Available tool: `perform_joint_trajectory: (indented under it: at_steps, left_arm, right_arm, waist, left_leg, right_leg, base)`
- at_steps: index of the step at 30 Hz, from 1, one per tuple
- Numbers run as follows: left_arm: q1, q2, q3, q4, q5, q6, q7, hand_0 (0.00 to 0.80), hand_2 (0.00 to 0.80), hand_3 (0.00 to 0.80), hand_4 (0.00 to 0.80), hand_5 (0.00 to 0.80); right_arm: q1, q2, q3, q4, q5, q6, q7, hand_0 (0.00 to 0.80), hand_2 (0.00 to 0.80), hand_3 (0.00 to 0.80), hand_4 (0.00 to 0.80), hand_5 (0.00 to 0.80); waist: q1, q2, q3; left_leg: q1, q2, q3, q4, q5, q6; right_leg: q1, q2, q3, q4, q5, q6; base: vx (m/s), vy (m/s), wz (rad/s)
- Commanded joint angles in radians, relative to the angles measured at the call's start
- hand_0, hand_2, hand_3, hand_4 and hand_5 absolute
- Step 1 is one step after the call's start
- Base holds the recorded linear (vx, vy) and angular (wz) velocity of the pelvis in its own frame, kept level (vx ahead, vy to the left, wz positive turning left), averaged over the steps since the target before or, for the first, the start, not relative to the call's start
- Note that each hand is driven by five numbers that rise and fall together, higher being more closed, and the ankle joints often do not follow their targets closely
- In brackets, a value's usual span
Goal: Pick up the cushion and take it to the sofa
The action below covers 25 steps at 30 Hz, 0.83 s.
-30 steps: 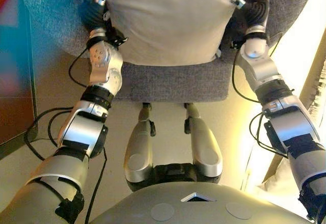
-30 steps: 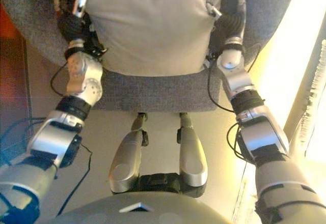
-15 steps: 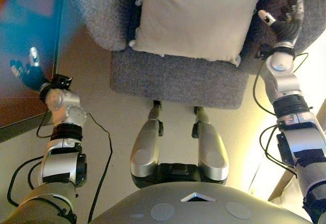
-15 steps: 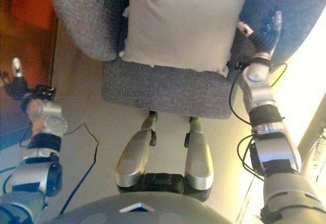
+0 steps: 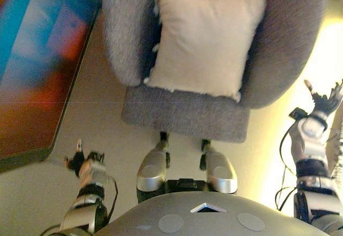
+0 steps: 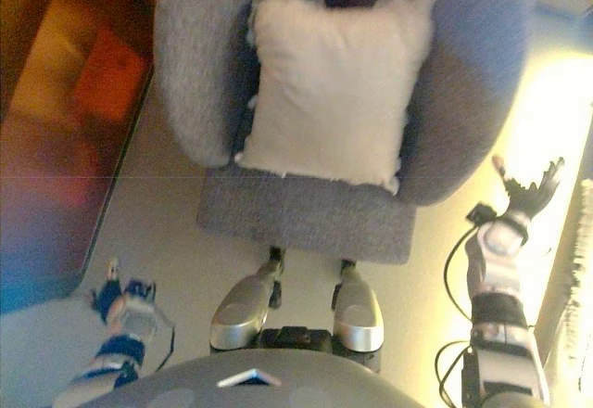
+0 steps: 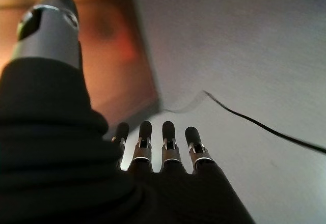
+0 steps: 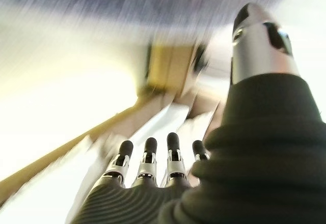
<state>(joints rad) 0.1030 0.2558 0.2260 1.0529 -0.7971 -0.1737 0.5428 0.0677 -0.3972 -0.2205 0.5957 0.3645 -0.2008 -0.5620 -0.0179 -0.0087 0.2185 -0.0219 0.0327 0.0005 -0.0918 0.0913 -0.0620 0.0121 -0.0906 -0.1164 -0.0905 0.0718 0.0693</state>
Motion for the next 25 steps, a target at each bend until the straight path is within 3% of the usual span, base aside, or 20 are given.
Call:
perform_joint_trajectory:
  at_steps: [1, 5, 11, 16, 25]
  left_arm:
    - [-0.002, 0.031, -0.005, 0.134, 0.128, 0.062, -0.102, 0.0, 0.0, 0.0, 0.0, 0.0]
    - [-0.008, 0.017, -0.075, 0.244, 0.252, 0.169, -0.246, 0.0, 0.0, 0.0, 0.0, 0.0]
    - [-0.026, -0.017, -0.191, 0.316, 0.35, 0.315, -0.444, 0.0, 0.0, 0.0, 0.0, 0.0]
    - [-0.054, -0.049, -0.253, 0.336, 0.372, 0.389, -0.48, 0.0, 0.0, 0.0, 0.0, 0.0]
    - [-0.078, -0.073, -0.318, 0.29, 0.296, 0.403, -0.449, 0.0, 0.0, 0.0, 0.0, 0.0]
  right_arm:
    - [0.031, 0.0, -0.005, 0.105, -0.005, -0.011, 0.015, 0.0, 0.0, 0.0, 0.0, 0.0]
    - [0.048, 0.043, 0.029, 0.328, 0.025, 0.02, 0.102, 0.0, 0.0, 0.0, 0.0, 0.0]
    - [0.043, 0.121, 0.13, 0.565, 0.003, 0.111, 0.264, 0.0, 0.0, 0.0, 0.0, 0.0]
    - [0.031, 0.189, 0.21, 0.688, -0.01, 0.199, 0.372, 0.0, 0.0, 0.0, 0.0, 0.0]
    - [0.015, 0.218, 0.364, 0.702, -0.142, 0.247, 0.413, 0.0, 0.0, 0.0, 0.0, 0.0]
  waist:
    - [-0.03, -0.022, -0.084]
    - [-0.035, -0.03, -0.112]
    - [-0.046, -0.025, -0.127]
    - [-0.048, -0.017, -0.129]
    - [-0.034, -0.007, -0.127]
  left_leg:
    - [0.062, -0.032, 0.045, 0.022, -0.107, 0.007]
    - [0.115, -0.032, 0.058, 0.018, -0.125, 0.016]
    - [0.157, -0.029, 0.076, 0.013, -0.142, 0.03]
    - [0.176, -0.03, 0.08, 0.012, -0.151, 0.041]
    - [0.189, -0.039, 0.067, 0.013, -0.156, 0.051]
  right_leg:
    - [-0.009, -0.007, 0.011, 0.041, -0.037, 0.021]
    - [0.044, 0.002, 0.021, 0.032, -0.043, 0.021]
    - [0.083, 0.008, 0.034, 0.029, -0.05, 0.019]
    - [0.102, 0.009, 0.041, 0.033, -0.058, 0.017]
    - [0.125, 0.006, 0.036, 0.029, -0.065, 0.016]
  base:
    - [0.157, -0.008, -0.01]
    - [0.125, -0.025, -0.17]
    - [0.037, 0.004, -0.18]
    - [0.006, 0.022, -0.1]
    - [-0.003, 0.012, -0.02]
